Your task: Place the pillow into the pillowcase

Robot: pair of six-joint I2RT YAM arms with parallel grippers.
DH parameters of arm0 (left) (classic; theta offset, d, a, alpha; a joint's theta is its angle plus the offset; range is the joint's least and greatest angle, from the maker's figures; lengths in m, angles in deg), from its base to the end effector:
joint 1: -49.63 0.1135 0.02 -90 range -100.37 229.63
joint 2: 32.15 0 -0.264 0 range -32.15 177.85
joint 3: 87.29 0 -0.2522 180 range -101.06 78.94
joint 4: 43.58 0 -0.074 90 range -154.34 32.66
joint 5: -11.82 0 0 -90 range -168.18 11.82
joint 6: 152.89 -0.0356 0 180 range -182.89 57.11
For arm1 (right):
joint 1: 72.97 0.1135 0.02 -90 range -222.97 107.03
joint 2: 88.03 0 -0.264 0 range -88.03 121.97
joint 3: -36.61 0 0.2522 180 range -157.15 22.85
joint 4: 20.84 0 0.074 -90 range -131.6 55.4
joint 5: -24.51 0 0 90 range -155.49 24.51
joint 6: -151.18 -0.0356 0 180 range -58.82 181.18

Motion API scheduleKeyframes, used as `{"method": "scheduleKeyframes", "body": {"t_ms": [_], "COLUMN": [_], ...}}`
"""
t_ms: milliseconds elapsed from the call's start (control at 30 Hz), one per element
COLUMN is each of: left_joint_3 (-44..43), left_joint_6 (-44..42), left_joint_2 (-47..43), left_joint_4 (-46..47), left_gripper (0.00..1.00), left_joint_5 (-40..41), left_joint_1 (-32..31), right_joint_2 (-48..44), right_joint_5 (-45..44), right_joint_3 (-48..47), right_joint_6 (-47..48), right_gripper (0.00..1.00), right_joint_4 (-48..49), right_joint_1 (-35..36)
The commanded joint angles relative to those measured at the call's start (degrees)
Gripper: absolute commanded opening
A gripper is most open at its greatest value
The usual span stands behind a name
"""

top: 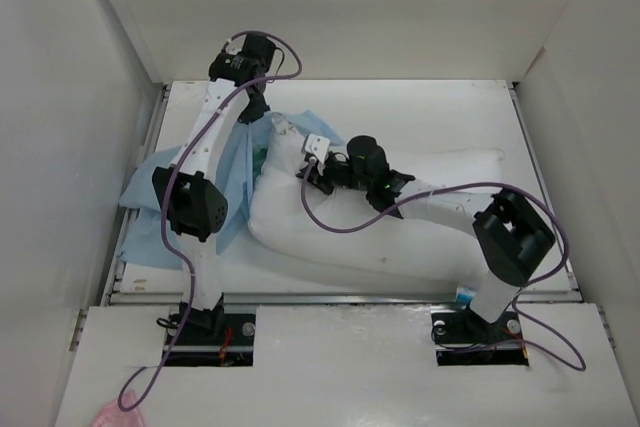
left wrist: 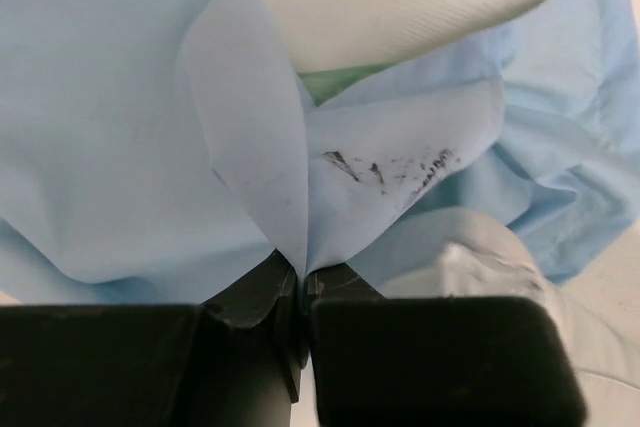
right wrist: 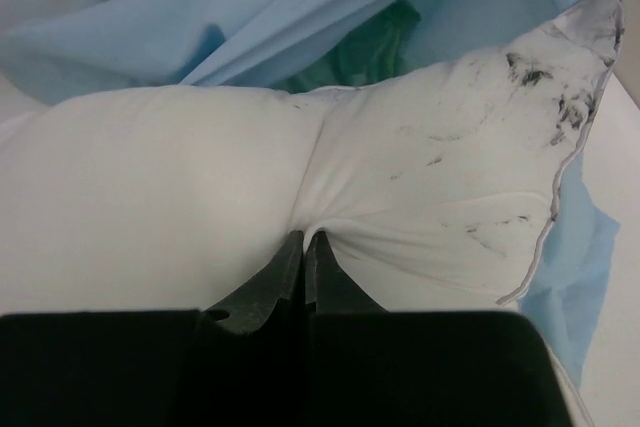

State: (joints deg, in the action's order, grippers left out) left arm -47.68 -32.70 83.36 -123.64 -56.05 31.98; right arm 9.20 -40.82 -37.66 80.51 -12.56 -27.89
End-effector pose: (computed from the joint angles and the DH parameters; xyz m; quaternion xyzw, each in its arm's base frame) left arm 0.4077 -0.1156 0.3700 -0.1594 0.9246 0.0483 0.3427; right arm 0.2637 0.2855 0.2501 -0.5226 0.5848 0.2979 0.5442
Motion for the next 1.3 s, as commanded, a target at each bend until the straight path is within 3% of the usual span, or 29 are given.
{"method": "scheduleKeyframes", "body": {"t_ms": [0, 233, 300, 400, 600, 733, 833, 1033, 1100, 1267], "left_joint_3": [-8.17, -9.95, -9.95, -3.12, 18.84, 31.16, 33.02, 31.88, 33.63, 38.21], "left_joint_6": [-0.49, -1.54, -2.59, -5.58, -1.29, 2.40, 4.34, 7.33, 7.86, 6.10], "left_joint_2": [-0.72, -1.25, -2.73, -7.72, -21.09, -29.71, -33.49, -38.24, -39.56, -37.47], "left_joint_4": [14.63, 17.17, 17.87, 21.99, 23.76, 23.86, 19.65, 13.92, 15.58, 22.44], "left_gripper": [0.00, 0.00, 0.00, 0.00, 0.00, 0.00, 0.00, 0.00, 0.00, 0.00], "left_joint_5": [1.34, -0.24, -3.40, -3.94, -0.26, 0.80, 3.43, 3.54, 0.47, -9.46], "left_joint_1": [0.07, -2.30, -3.78, -7.21, -11.71, -14.16, -15.74, -21.72, -23.13, -23.83], "right_joint_2": [6.99, 14.63, 17.63, 22.47, 17.66, 16.41, 15.88, 21.50, 22.74, 19.14], "right_joint_5": [14.79, 23.84, 23.85, 19.30, 12.61, 10.67, 4.26, -8.20, -10.68, -29.00], "right_joint_3": [-0.74, -5.05, -7.50, -15.32, -11.04, -12.08, -16.56, -29.29, -29.84, -22.39], "right_joint_6": [-0.88, -0.17, -0.17, -0.16, -22.18, -29.78, -29.10, -29.70, -35.39, -44.28], "right_gripper": [0.00, 0.00, 0.00, 0.00, 0.00, 0.00, 0.00, 0.00, 0.00, 0.00], "right_joint_4": [-18.53, -18.53, -19.40, -23.27, 3.03, 9.95, 8.29, 1.86, 1.86, 11.08], "right_joint_1": [8.18, 9.85, 9.85, 9.85, -2.87, -13.16, -17.39, -19.15, -19.15, -14.60]}}
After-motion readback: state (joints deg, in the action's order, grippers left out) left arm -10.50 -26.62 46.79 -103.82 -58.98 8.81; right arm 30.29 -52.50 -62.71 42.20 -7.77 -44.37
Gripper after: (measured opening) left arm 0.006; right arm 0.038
